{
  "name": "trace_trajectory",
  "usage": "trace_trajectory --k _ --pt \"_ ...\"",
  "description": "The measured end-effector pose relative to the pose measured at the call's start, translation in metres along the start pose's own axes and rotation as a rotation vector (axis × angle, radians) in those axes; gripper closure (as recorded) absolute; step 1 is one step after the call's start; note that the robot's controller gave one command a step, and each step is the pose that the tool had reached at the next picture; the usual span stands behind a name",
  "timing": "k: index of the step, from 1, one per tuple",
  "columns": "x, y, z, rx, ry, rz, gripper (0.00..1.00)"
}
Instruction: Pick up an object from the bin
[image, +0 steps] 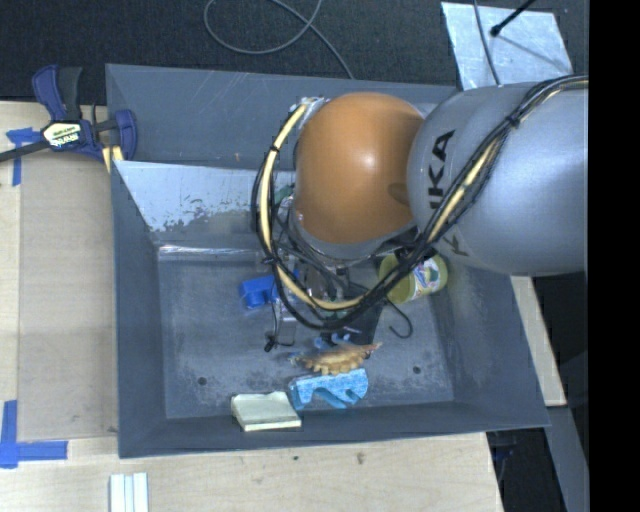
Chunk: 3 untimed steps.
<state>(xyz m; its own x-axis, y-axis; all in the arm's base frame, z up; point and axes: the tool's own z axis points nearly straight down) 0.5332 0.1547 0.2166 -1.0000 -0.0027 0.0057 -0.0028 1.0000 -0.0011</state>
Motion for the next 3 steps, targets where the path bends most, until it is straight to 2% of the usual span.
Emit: trace_trajectory --k 1,2,3 --pt "-0.002 -0.001 -0.005 -0.002 -0.008 0.002 0.0" --pt "-0.019 -0.005 -0.009 -0.002 -0.005 -0.038 0.0" --pt "-0.042 -0.029 0.0 -0.003 -0.013 -0.08 0.0"
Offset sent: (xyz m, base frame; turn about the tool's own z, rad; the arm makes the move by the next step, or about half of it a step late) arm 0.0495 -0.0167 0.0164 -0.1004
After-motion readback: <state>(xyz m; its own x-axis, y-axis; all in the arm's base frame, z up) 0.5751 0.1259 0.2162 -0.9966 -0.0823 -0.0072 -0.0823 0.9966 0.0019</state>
